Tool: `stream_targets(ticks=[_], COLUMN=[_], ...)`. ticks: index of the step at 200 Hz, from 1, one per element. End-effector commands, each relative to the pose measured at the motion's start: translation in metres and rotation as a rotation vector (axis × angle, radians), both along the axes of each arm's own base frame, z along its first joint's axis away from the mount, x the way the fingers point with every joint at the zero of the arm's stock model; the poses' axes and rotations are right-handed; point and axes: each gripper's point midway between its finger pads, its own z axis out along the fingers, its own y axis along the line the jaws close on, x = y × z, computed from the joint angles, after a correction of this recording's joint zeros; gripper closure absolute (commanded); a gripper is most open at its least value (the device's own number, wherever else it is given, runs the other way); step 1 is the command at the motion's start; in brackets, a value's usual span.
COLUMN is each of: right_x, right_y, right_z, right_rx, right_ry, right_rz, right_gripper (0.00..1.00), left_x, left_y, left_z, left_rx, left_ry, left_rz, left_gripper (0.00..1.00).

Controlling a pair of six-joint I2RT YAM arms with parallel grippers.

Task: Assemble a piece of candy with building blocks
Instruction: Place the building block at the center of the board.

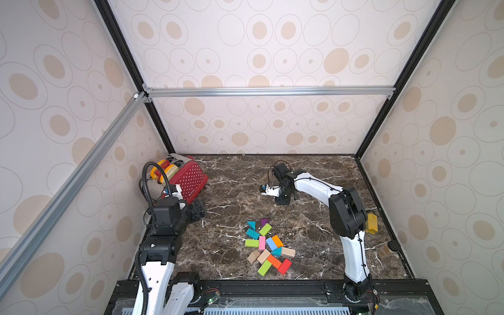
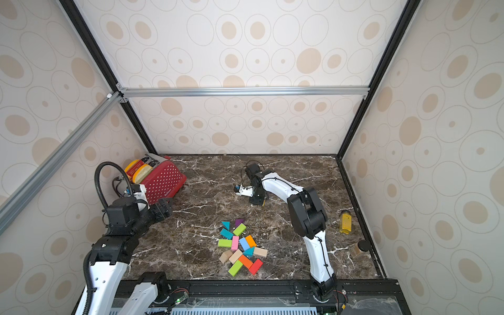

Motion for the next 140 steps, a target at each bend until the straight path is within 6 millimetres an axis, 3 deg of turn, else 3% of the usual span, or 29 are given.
stream_targets(ticks=[1,85,140], right_x=[-0.013,-0.016,-0.012], right_y=[-0.004,-0.004,-0.007], right_z=[-0.011,-0.024,-0.027], right_rx=[-0.031,-0.038,-0.065], right_ry=[0.080,0.144,0.125], right_rz=[0.110,0.163,0.161], right_gripper=[0.69,0.67,0.46], left_x=[0.000,0.001,0.001], left_y=[-0.001,-0.002,-0.002], left_z=[0.000,-0.001,-0.001], left_rx=[0.006,0.004,0.005], left_ry=[0.000,0.001,0.003], left_rz=[-0.010,-0.014,-0.018], left_gripper=[0.17,0.17,0.16])
